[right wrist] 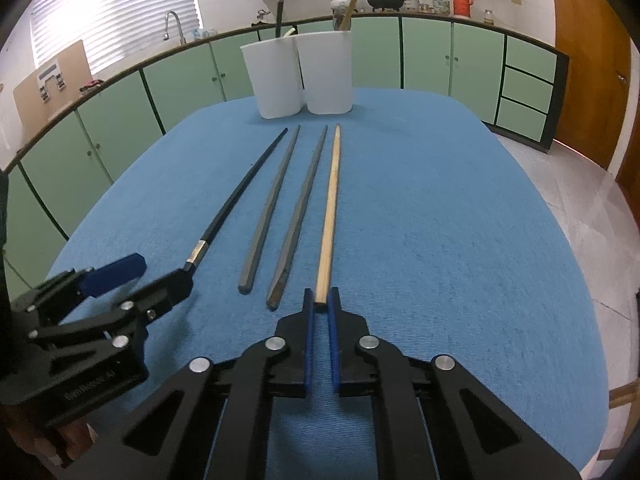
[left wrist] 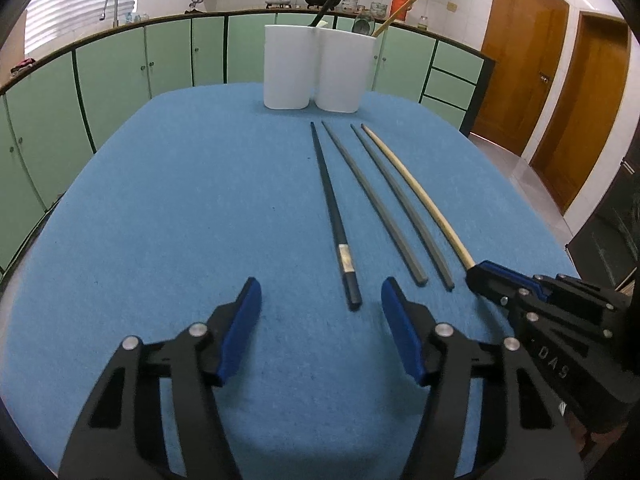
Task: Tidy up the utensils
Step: 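Close the right tool on the other wooden chopstick while the left tool closes on the black chopstick, then lift both chopsticks and carry them over the white holder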
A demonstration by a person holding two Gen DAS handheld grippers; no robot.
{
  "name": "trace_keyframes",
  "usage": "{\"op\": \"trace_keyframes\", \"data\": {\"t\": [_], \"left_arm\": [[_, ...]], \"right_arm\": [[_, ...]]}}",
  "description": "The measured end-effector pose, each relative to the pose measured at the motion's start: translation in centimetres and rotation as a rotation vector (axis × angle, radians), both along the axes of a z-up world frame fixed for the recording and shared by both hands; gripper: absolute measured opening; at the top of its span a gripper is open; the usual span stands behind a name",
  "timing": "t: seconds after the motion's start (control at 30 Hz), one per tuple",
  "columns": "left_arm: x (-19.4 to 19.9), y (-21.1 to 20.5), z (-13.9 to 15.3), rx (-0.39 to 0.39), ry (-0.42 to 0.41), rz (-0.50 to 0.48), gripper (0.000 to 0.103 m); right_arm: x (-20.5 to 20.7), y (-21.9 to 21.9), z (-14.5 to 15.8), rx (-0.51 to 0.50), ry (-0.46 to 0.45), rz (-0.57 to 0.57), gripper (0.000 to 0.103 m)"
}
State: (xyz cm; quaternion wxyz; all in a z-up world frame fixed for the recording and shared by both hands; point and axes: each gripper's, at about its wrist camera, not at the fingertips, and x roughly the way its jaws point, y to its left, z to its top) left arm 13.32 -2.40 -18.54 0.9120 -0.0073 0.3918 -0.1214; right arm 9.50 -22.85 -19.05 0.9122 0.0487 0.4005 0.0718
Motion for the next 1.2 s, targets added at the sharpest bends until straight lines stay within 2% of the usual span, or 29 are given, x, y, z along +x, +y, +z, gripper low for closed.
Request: {"op": "trace_keyframes", "data": {"t": [0.27,0.3,0.33,0.6,0.67,0.83,0.93,1.2], "left_arm": [[0.0,-0.4,-0.1,-0.004,-0.011,-0.007,0.029],[0.1,-0.6,-0.1,-0.012,-0.004,-0.016,0.021],[0.2,-0.7,-0.1,-0.017,0.003,-0.02,0.018],[0.5,-1.0,-0.1,-0.005,0.004,-0.01,0.018],[0.4,-1.1,-0.1,-0.008,0.003,-0.008,0.007],[0.4,-0.9,0.2,-0.024,0.006,-0.001,0.006],[0.1,-0.6,1.4,-0.016,-0.031,0.007,0.006],[-1.1,-0.1,6.5,0.029,-0.209,0.026,0.006]], "right_arm": [[0.1,-0.7,-0.1,0.02,0.003,-0.025,0.007],[0.2,-0.8,-0.1,0.021,0.003,-0.025,0.007],[0.2,-0.7,-0.1,0.02,0.004,-0.025,0.007],[0.3,-0.7,-0.1,0.02,0.013,-0.028,0.007],[0.4,-0.7,-0.1,0.023,0.014,-0.026,0.007],[0.3,-1.0,0.3,0.036,0.003,-0.026,0.007],[0.1,-1.3,1.2,0.038,-0.023,-0.027,0.007],[-0.4,-2.8,5.2,0.043,-0.128,-0.044,0.007]]}}
